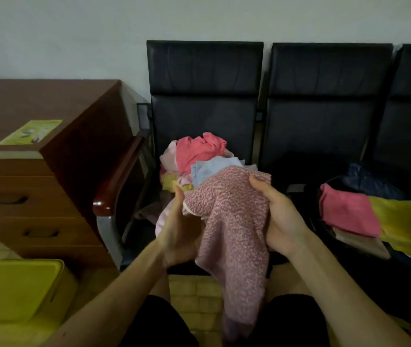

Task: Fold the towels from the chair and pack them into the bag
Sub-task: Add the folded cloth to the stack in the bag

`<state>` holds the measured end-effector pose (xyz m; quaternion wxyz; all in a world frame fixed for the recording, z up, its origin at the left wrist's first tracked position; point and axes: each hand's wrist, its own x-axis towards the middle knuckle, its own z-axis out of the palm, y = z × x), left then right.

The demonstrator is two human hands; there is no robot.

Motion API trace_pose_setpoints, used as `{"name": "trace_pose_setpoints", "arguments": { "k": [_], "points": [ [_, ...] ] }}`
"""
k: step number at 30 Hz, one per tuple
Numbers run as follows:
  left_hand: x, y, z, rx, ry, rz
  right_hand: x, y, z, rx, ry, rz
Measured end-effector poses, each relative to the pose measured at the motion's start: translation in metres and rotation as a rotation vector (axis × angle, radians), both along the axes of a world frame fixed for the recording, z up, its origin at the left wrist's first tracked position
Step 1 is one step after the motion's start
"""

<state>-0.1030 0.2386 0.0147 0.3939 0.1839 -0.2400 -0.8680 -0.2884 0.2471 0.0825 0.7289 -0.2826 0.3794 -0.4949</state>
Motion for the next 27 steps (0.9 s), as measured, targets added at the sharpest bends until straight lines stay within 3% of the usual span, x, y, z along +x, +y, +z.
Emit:
{"name": "trace_pose_setpoints", "arguments": {
  "k": [3,8,12,16,18,21,24,27],
  "points": [
    [0.000,0.012,-0.017,-0.054,0.027,-0.115,-0.002,-0.002,0.002,-0.009,-0.008,-0.015],
    [0.010,0.019,-0.014,-0.083,-0.293,-0.042,-0.008,-0.001,0.001,-0.093,-0.062,-0.052],
    [0.016,0.027,0.004,-0.090,-0.381,-0.077,-0.012,0.003,-0.010,-0.057,-0.151,-0.066],
    [0.018,0.005,0.023,0.009,-0.466,0.175,0.002,0.029,-0.048,0.125,-0.060,0.180],
    [0.020,-0.006,0.036,0.023,-0.554,0.209,-0.001,0.027,-0.044,0.026,0.043,0.203],
    [0.020,-0.007,0.057,-0.021,-0.597,0.202,-0.009,0.010,-0.007,-0.129,0.152,0.052],
    [0.023,-0.005,0.077,-0.128,-0.601,0.172,-0.012,0.003,0.017,-0.227,0.203,0.030],
    [0.030,-0.007,0.097,-0.221,-0.726,0.092,-0.013,0.003,0.032,-0.327,0.288,-0.009]
  ]
}}
